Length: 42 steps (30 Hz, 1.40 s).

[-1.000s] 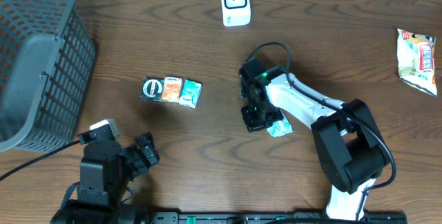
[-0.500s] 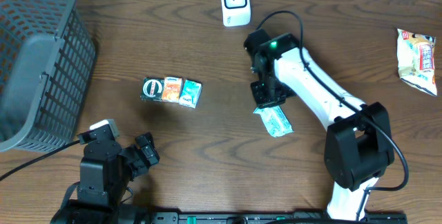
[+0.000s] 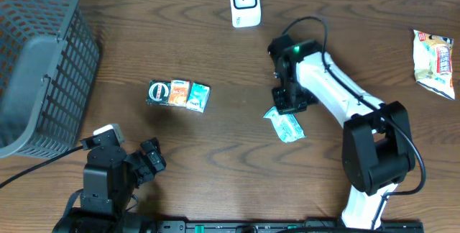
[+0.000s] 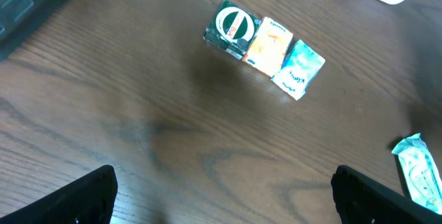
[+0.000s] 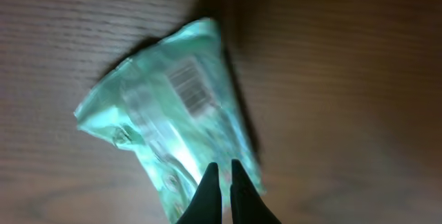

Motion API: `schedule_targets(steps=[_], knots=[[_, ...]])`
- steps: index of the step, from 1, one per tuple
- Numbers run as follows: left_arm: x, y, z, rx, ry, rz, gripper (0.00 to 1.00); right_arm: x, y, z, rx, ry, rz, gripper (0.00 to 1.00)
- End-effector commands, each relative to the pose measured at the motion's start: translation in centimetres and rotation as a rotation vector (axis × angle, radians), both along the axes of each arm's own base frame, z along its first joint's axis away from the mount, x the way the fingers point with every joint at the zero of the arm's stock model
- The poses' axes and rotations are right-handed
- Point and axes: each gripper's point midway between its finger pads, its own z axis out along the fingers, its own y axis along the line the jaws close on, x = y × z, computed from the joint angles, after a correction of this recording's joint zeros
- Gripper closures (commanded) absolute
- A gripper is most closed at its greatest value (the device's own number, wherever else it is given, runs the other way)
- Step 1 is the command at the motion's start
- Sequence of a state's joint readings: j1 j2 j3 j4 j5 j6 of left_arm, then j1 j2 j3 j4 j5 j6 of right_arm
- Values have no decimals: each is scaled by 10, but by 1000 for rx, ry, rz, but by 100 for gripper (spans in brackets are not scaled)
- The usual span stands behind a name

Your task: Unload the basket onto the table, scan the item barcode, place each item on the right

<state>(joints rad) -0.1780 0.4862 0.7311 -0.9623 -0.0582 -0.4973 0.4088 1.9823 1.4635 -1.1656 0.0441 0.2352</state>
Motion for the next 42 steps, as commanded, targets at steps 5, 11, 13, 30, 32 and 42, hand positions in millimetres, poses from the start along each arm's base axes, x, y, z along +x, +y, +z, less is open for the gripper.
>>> schedule_targets(steps=[5, 11, 13, 30, 32, 42], knots=[[0, 1, 2, 2, -7, 3, 2, -29, 26, -39, 127, 59, -22, 99], [0, 1, 2, 2, -7, 3, 2, -36, 38, -53, 141, 40, -7, 99], [0, 1, 2, 2, -7, 3, 2, -34, 43, -53, 149, 25, 1, 99], [0, 1, 2, 2, -7, 3, 3, -15, 117, -39, 379, -115, 409, 99], [0, 1, 2, 2, -7, 3, 2, -13, 118, -33, 376, -116, 412, 99], [0, 1, 2, 2, -7, 3, 2, -7, 107, 24, 291, -46, 283, 95]])
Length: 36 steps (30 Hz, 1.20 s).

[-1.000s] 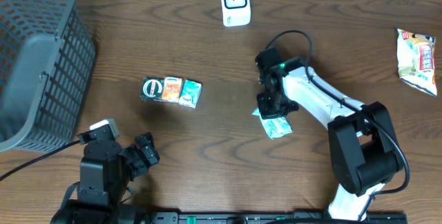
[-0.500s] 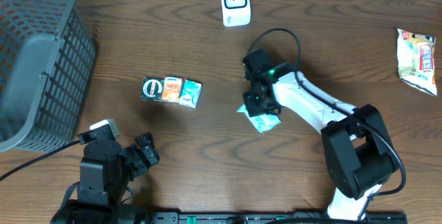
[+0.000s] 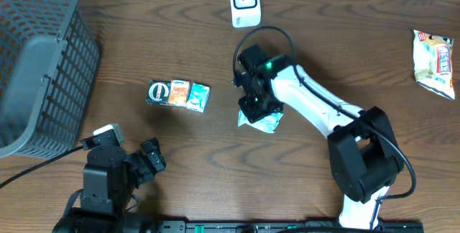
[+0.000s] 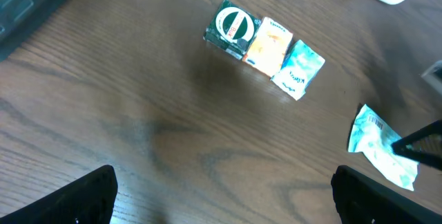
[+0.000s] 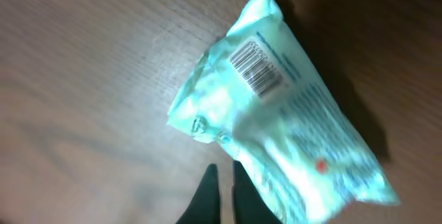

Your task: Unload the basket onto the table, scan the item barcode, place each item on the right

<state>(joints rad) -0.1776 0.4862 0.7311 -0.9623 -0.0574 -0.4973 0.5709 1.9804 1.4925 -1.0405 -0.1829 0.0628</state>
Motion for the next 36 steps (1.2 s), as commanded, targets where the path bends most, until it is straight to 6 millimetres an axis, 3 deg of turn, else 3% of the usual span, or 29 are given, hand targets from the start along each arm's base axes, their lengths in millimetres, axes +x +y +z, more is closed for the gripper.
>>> schedule_targets(steps=[1, 6, 12, 17, 20, 25, 36], knots=[[0, 1, 2, 2, -8, 3, 3, 0, 1, 17, -7, 22, -52, 94], [0, 1, 2, 2, -8, 3, 3, -35, -12, 15, -87, 148, -44, 94], [0, 1, 2, 2, -8, 3, 2, -66, -15, 1, -149, 219, -27, 94], [0, 1, 2, 2, -8, 3, 2, -74, -20, -18, -191, 215, -74, 99], [0, 1, 2, 2, -8, 3, 2, -65, -34, -29, -265, 158, -174, 99], [0, 1, 2, 2, -8, 3, 3, -30, -62, -34, -390, -19, -338, 99], [0, 1, 2, 2, -8, 3, 2, 36, -93, -29, -316, -153, -521, 94]])
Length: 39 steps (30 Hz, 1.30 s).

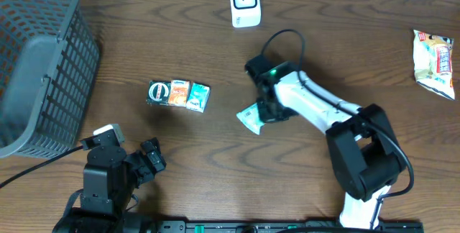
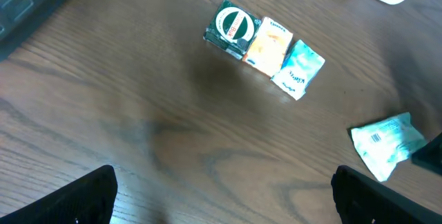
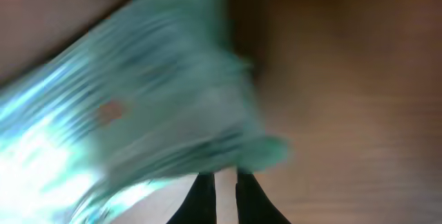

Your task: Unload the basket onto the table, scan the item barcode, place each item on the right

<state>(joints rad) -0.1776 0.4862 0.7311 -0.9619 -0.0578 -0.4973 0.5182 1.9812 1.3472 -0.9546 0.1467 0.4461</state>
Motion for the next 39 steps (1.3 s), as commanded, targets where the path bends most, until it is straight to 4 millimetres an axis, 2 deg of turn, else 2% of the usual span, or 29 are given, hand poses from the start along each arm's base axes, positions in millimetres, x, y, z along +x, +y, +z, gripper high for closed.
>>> schedule_targets(steps=[1, 4, 9, 11, 13, 16, 21, 26, 32, 36, 39], knots=[[0, 1, 2, 2, -7, 3, 2, 25, -16, 11, 7, -61, -86, 93], [0, 1, 2, 2, -7, 2, 2, 40, -2, 23, 139, -52, -34, 91], [0, 1, 2, 2, -7, 2, 2, 47, 30, 45, 377, -14, 88, 75], [0, 1, 2, 2, -7, 3, 2, 39, 36, 47, 422, 25, 86, 71], [0, 1, 2, 2, -7, 3, 2, 22, 38, 48, 444, 97, 77, 61], [0, 1, 2, 2, -7, 2, 2, -7, 30, 47, 389, 209, 65, 55], [0, 1, 2, 2, -7, 2, 2, -38, 0, 46, 201, 314, 65, 54], [0, 1, 2, 2, -7, 3, 2, -39, -21, 46, 62, 302, 54, 59], [0, 1, 2, 2, -7, 3, 2, -24, -5, 35, 136, 234, 35, 46], [0, 1, 2, 2, -7, 3, 2, -18, 0, 32, 161, 206, 38, 51], [0, 1, 2, 2, -7, 3, 2, -7, 4, 31, 180, 163, 42, 59]])
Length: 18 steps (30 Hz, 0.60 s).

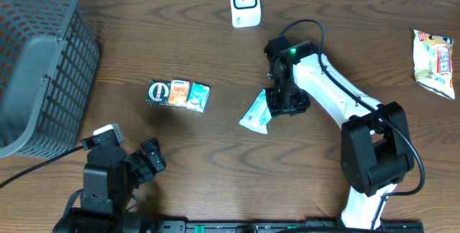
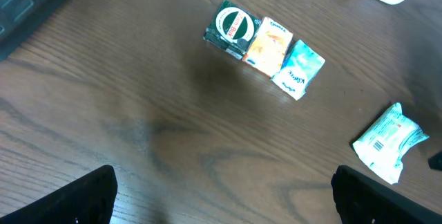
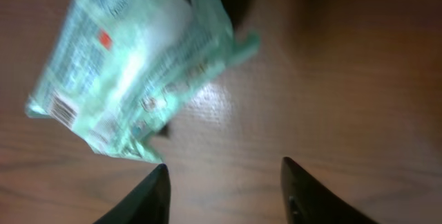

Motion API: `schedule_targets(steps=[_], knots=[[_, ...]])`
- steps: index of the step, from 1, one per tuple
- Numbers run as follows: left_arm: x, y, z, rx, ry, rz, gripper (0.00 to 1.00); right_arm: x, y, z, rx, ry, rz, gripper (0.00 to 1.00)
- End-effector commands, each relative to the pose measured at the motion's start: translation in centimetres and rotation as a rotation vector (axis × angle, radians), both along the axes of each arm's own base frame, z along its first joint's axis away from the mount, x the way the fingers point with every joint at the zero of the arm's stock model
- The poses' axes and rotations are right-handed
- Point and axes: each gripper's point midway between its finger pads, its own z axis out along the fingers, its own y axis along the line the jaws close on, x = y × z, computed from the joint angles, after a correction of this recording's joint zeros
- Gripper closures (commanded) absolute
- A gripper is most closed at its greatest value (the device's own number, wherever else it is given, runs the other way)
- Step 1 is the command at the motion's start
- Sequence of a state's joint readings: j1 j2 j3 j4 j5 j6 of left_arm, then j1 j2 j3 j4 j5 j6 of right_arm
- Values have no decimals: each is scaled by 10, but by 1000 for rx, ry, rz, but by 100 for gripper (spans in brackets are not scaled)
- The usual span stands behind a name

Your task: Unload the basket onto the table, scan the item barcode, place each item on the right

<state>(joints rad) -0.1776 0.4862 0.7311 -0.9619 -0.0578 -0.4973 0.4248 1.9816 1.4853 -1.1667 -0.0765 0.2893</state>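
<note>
A pale green packet point(image 1: 255, 113) lies flat on the brown table, its barcode point(image 3: 63, 110) facing up near one end. It also shows in the left wrist view point(image 2: 389, 143) and the right wrist view point(image 3: 138, 65). My right gripper point(image 3: 224, 182) is open just beside it, holding nothing. The white scanner point(image 1: 244, 3) stands at the table's far edge. My left gripper point(image 2: 224, 196) is open low at the near left, far from the packet.
A strip of three small boxes point(image 1: 177, 94), green, orange and blue, lies left of the middle. A grey mesh basket point(image 1: 39, 60) fills the far left. A snack bag point(image 1: 435, 60) lies at the far right.
My right gripper was shut on the green packet; now it is open and the packet lies on the table, shifted slightly right with its barcode up. The left arm has not moved.
My right gripper was shut on the green packet at mid table. Then it held the packet further left, barcode in view. Then the packet was tilted in the shut jaws. Now the gripper is open and the packet rests flat beside it.
</note>
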Motion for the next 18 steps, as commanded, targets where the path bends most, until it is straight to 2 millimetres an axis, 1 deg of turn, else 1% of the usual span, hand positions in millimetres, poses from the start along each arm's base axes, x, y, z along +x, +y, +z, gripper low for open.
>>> schedule_targets(steps=[1, 4, 6, 8, 13, 18], knots=[[0, 1, 2, 2, -7, 3, 2, 5, 4, -2, 15, -25, -11, 62], [0, 1, 2, 2, -7, 2, 2, 14, 8, -3, 32, -59, -11, 64], [0, 1, 2, 2, -7, 3, 2, 18, 10, -3, 40, -76, -12, 64], [0, 1, 2, 2, -7, 3, 2, 22, 11, -3, 42, -89, -25, 68], [0, 1, 2, 2, -7, 2, 2, 20, 4, -4, 5, -86, -29, 98], [0, 1, 2, 2, -7, 2, 3, 16, -1, -4, -22, -73, -27, 99]])
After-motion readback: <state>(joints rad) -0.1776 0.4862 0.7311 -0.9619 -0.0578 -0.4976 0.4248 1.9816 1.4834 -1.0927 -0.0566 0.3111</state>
